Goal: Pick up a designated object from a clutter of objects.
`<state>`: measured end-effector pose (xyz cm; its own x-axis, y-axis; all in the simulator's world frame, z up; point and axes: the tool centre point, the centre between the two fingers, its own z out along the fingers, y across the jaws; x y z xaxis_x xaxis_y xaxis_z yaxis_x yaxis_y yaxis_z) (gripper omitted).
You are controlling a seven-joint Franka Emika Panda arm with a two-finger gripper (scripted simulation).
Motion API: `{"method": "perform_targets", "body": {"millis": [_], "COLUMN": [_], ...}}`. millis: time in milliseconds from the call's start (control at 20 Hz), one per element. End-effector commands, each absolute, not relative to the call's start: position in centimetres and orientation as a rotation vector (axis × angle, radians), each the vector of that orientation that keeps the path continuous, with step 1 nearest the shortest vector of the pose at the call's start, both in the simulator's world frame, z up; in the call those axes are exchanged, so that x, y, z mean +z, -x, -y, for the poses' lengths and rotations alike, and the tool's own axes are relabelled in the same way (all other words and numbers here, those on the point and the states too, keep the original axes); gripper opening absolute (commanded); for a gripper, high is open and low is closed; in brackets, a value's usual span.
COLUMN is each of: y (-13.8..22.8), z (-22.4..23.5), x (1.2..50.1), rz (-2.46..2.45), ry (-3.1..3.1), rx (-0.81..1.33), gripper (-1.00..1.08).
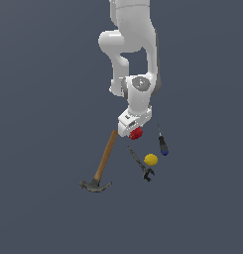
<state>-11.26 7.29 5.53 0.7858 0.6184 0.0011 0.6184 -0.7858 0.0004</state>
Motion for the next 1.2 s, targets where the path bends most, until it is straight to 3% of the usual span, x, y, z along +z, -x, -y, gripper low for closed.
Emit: {"method": "perform_targets", "body": {"millis": [0,600,1150], "y": [11.3,11.0,8.9], "z": [-7.4,-7.2,-6.8], "x": [5.4,6.3,11.4], "rz": [-1.03,-1.028,-1.031], "ry": [-2.968,-2.968,-2.969], "rx": [0.0,0.003,0.003], "gripper": [-1.0,-1.0,-1.0]}}
